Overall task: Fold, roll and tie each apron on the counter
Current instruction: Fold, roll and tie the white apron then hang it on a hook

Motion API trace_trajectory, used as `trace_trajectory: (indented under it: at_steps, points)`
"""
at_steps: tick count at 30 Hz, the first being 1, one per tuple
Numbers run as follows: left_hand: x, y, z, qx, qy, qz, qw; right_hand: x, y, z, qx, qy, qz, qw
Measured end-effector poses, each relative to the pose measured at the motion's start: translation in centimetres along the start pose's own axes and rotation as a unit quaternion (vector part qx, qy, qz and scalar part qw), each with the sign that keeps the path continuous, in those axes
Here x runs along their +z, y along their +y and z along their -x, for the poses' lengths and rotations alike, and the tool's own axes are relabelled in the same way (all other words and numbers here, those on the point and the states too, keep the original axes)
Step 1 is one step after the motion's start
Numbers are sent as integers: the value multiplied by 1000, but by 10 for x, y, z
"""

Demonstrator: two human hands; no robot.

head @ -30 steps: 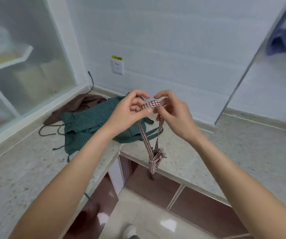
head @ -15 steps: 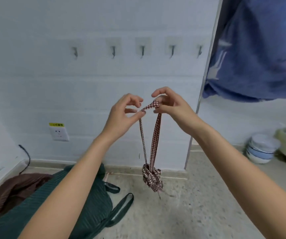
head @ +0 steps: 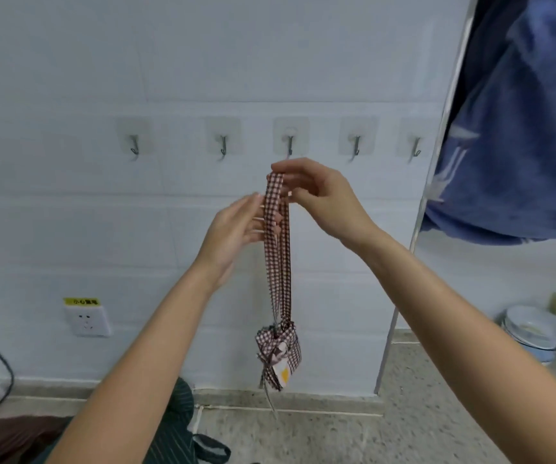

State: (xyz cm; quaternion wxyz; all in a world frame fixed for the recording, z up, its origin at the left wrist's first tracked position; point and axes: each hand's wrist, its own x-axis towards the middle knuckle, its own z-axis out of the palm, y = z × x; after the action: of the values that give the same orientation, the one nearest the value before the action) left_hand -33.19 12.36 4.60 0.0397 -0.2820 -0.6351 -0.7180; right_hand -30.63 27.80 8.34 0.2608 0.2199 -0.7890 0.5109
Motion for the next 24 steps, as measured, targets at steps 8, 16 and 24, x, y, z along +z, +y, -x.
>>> trace_trajectory:
  at_steps: [8, 16, 24]
  points:
    - [-51, 16, -66, 73, 126, -96, 985, 41, 15, -80, -129, 75, 260, 954]
    - [-86, 3, -105, 68, 176, -141, 972, 67, 21, -129, -148, 135, 444, 874]
    - [-95, -19, -91, 39, 132, -165, 977, 73, 33, -113, -122, 130, 379, 908]
